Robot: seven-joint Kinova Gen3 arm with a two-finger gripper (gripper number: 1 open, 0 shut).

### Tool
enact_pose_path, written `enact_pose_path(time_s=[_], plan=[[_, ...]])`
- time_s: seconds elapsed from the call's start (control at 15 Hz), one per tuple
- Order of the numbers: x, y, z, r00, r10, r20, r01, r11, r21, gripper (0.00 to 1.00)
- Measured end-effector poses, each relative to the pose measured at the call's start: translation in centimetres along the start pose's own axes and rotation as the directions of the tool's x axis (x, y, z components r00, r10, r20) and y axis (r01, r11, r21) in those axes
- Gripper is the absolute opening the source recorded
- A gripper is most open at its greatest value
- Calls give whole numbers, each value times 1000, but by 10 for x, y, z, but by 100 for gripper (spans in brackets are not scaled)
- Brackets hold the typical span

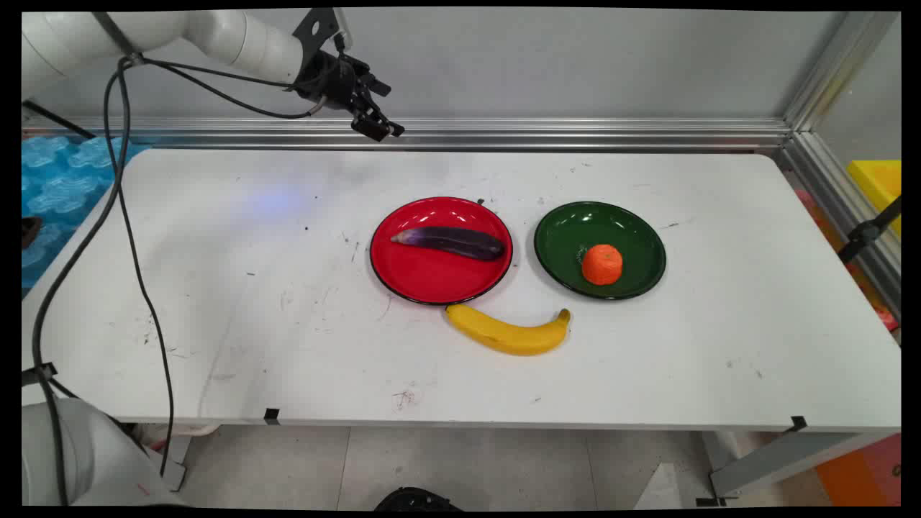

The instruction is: Pick up the eggplant from the red plate

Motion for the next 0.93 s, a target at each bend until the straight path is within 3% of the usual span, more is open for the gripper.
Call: enact_pose_path(time_s=[0.33,0.93], plan=[[9,12,-4,1000,-21,10,22,998,-62,100],[27,41,-8,999,5,36,5,966,-258,100]])
